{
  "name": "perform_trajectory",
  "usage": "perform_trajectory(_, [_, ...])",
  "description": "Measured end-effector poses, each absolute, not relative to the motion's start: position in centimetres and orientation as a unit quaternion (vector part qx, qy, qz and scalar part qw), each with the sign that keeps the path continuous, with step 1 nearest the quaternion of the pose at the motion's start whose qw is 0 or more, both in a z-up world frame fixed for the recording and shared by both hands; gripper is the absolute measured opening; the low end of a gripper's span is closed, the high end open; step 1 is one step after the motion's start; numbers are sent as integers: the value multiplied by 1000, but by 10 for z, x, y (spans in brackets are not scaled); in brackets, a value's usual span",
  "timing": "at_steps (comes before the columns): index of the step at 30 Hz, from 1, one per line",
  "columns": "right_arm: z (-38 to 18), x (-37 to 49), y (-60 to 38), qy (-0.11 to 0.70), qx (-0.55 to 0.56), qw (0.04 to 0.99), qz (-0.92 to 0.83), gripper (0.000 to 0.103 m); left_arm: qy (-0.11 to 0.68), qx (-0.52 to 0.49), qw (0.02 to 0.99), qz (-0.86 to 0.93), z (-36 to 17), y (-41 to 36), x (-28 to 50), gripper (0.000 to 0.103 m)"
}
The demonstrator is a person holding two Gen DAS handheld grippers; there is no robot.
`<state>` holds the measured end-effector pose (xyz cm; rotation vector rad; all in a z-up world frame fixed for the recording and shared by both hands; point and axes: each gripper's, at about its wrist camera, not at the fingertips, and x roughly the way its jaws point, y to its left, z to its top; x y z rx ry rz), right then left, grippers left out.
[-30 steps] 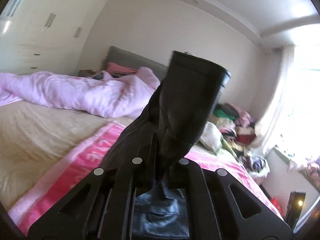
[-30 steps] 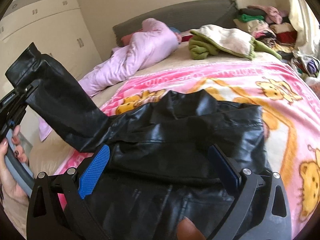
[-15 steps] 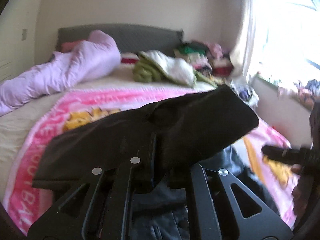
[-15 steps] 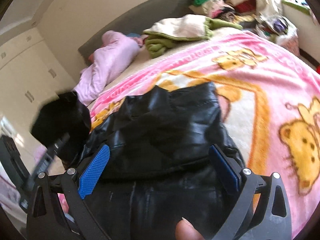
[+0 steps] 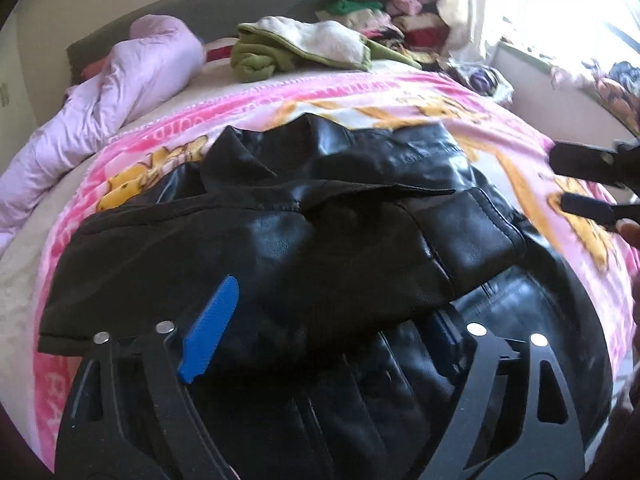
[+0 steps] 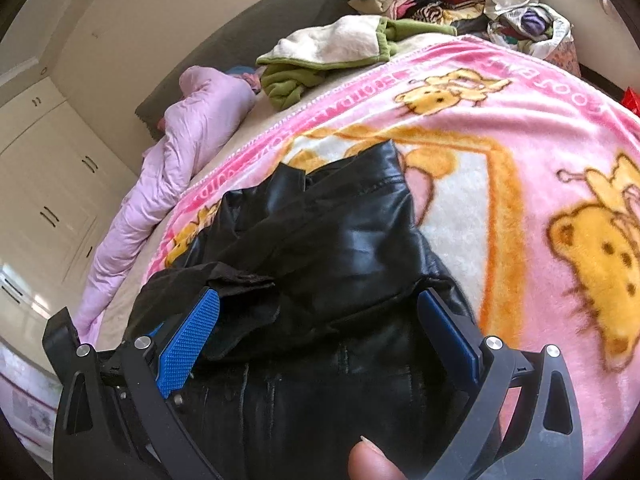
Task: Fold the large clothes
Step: 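Lay the sleeve across the jacket body and open the left gripper, then grasp the jacket side edge with the right gripper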
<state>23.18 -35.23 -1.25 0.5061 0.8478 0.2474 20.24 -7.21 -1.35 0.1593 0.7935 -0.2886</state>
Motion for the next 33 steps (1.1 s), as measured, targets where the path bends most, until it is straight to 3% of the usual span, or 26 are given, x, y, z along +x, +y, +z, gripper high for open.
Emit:
perform_trajectory(2, [-17,237,-349,415,248,866,127,99,381,71,910,-146,-6,-67,197,94])
perform_trajectory(14, [-49,273,-314,492,326,780,207,98,347,-9,922,-171,22,-23,194,94])
perform_trajectory(16, [-51,276,-308,498,324,776,212,86,346,-43,925,-149,23,-3,200,94])
perform_trajectory(23, [-64,295,-289,508,318,770,216,72,327,-169,929,-22,19,95,212,94])
perform_trajectory(25, [-68,302,-285,507,318,772,214,51,323,-191,927,11,16,117,210,94])
perform_trajectory(28, [-66,307,-279,496,303,785,215,34,312,-230,920,57,11,148,204,94])
perform_trajectory(33, [-25,301,-260,435,204,846,233,20,293,-332,894,65,-2,185,199,94])
